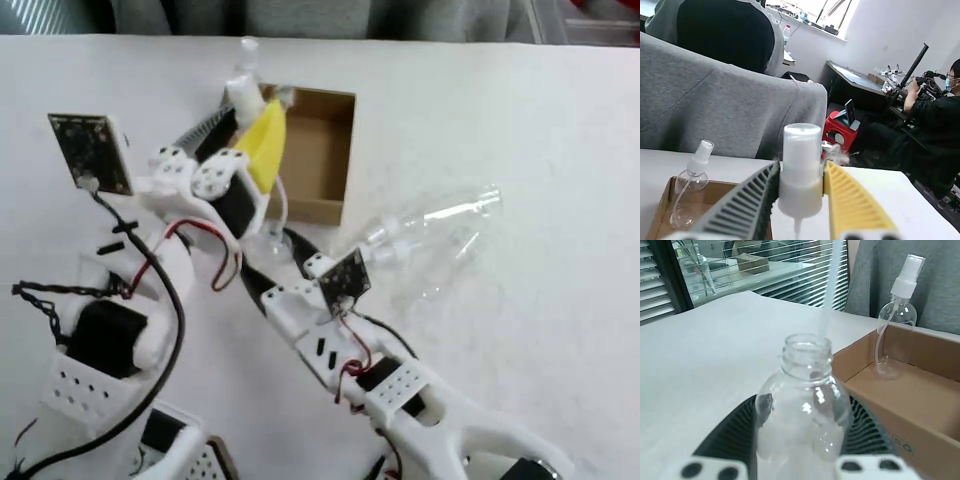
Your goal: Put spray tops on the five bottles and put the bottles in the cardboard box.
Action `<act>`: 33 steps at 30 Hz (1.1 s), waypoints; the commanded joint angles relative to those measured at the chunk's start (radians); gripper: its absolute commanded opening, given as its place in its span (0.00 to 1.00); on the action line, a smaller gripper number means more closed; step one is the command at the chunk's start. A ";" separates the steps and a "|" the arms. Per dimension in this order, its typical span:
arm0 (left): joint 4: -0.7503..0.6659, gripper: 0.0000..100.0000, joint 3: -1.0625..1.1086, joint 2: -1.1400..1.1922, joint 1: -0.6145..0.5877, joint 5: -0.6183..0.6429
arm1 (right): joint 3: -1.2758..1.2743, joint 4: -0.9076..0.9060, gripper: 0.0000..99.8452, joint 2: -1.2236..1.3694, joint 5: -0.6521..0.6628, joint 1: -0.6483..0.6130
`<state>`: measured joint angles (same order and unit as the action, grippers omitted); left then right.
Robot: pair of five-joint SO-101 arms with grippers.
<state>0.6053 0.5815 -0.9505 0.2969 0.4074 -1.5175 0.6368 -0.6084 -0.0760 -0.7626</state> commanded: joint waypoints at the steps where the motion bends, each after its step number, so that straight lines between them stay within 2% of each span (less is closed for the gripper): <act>1: 0.005 0.11 -0.005 -0.022 0.007 0.005 | 0.023 0.022 0.04 -0.002 0.011 0.016; 26: -0.003 0.11 0.034 -0.024 -0.018 0.003 | 0.021 0.021 0.04 -0.004 0.011 0.016; 33: 0.002 0.11 0.017 -0.025 -0.061 0.003 | 0.021 0.021 0.04 -0.002 0.011 0.016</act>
<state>0.6038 0.6229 -0.9597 0.2524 0.4104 -1.5190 0.6368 -0.6068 -0.0760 -0.7595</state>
